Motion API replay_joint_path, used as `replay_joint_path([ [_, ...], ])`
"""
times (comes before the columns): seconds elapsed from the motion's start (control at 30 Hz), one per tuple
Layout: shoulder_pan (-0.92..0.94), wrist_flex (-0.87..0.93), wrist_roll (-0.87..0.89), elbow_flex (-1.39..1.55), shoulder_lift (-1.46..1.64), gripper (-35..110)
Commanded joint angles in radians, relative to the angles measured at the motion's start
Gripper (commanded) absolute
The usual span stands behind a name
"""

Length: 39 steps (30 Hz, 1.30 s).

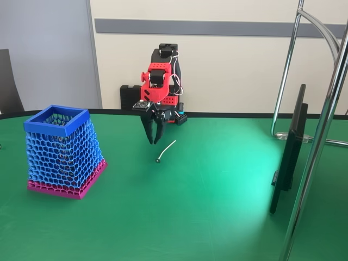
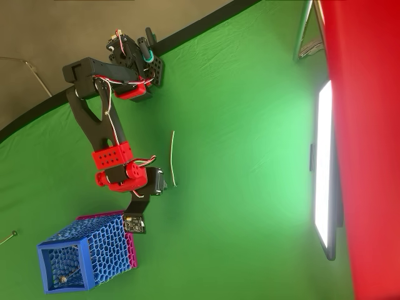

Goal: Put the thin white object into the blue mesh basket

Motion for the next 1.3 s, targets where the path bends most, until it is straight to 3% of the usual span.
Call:
replay_joint_path([
  [0.0, -0.018, -0.034, -0.003, 0.014, -0.002, 10],
  [0.33, -0.032, -0.12, -0.025, 0.097, -0.029, 11],
  [1.27, -0.017, -0.152, -0.103, 0.046, -0.141, 10],
])
